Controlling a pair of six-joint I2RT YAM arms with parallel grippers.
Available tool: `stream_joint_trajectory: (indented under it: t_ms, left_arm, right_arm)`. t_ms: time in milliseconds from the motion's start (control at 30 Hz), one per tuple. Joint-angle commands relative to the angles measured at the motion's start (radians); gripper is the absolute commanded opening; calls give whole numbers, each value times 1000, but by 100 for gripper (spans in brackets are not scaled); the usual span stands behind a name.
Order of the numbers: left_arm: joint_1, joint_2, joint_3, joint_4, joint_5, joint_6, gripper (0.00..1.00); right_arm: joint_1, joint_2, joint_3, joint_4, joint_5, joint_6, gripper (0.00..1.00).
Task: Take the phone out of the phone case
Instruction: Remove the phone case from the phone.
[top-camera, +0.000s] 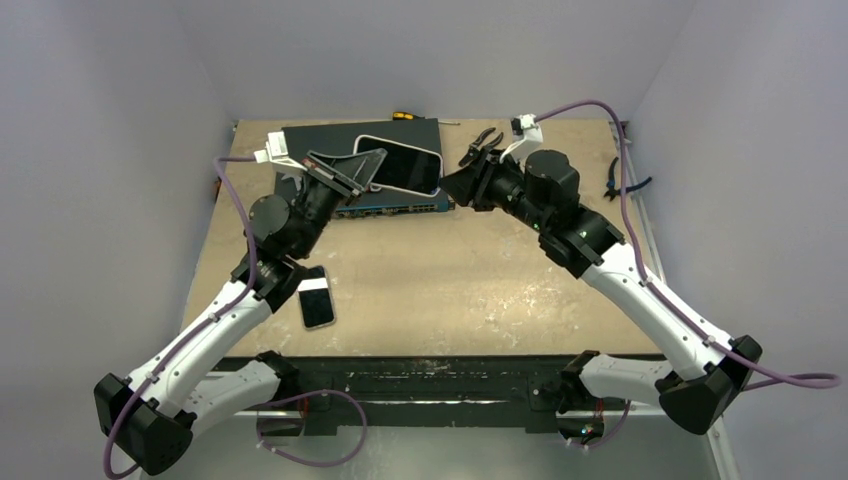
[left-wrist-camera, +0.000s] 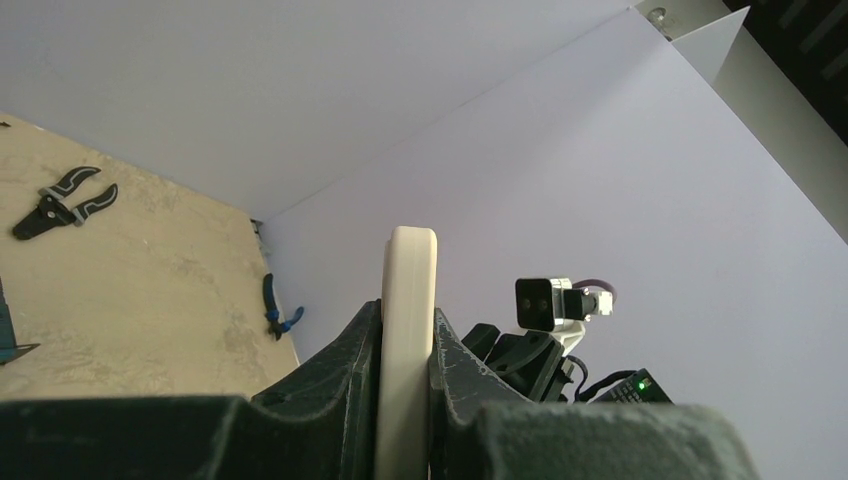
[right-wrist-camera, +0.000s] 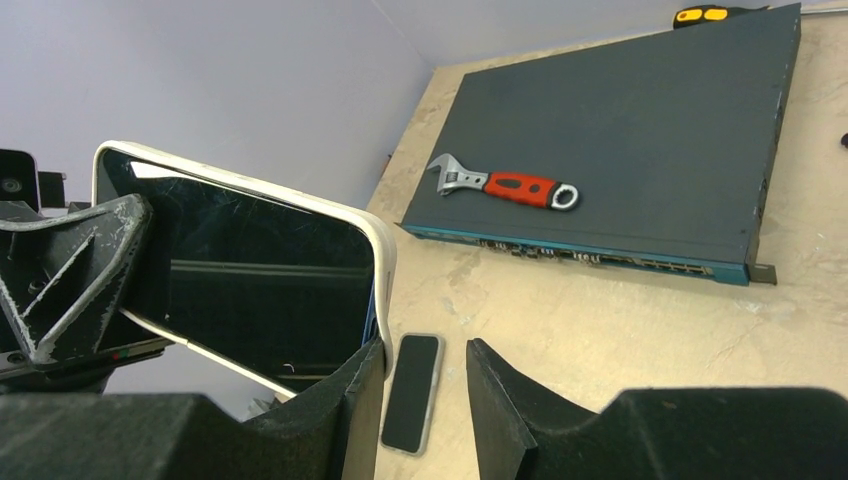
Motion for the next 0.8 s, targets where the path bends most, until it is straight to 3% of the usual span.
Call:
stream_joint_trajectory:
  t_ms: [0, 467, 767]
  left_arm:
    - [-37, -32, 39, 258, 172, -150, 0]
    - [-38, -37, -2, 284, 177, -185, 0]
    - [-39, -37, 12, 279, 179, -183, 0]
  right_arm:
    - [0, 65, 7, -13, 12, 11, 39]
    - [-2, 103, -57, 177, -195, 92, 43]
    - [-2, 150, 19, -6, -41, 17, 42]
